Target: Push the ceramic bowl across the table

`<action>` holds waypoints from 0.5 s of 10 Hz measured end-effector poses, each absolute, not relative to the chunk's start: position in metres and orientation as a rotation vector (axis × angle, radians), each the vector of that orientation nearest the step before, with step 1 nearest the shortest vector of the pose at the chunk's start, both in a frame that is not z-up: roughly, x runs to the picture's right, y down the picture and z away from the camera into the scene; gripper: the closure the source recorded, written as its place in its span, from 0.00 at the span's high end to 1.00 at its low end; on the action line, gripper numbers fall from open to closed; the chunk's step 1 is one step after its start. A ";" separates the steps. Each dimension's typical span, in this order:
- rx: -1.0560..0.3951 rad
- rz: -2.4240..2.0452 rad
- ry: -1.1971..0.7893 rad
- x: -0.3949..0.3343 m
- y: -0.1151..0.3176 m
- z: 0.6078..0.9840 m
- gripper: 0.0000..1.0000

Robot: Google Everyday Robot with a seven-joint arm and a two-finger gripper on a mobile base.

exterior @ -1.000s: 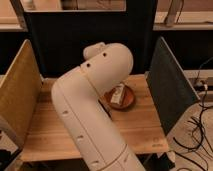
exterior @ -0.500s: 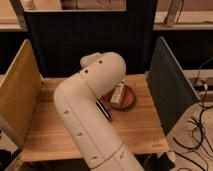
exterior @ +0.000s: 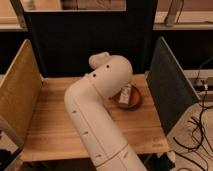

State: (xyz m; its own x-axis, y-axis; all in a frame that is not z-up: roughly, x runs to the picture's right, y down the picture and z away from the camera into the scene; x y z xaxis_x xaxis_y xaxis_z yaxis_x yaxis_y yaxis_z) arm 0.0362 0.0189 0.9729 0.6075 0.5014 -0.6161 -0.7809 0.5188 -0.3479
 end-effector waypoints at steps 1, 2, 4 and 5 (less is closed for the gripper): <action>-0.632 0.845 0.486 0.052 0.012 0.968 0.00; -0.605 0.894 0.493 0.070 0.005 0.961 0.00; -0.565 0.958 0.473 0.089 -0.009 0.948 0.00; -0.522 0.985 0.442 0.095 -0.026 0.935 0.00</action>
State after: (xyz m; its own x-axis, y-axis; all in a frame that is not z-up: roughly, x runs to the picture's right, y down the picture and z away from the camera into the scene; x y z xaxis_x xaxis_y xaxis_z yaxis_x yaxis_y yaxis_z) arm 0.0955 -0.0259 0.9345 0.4836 0.6631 -0.5714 -0.8676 0.4493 -0.2129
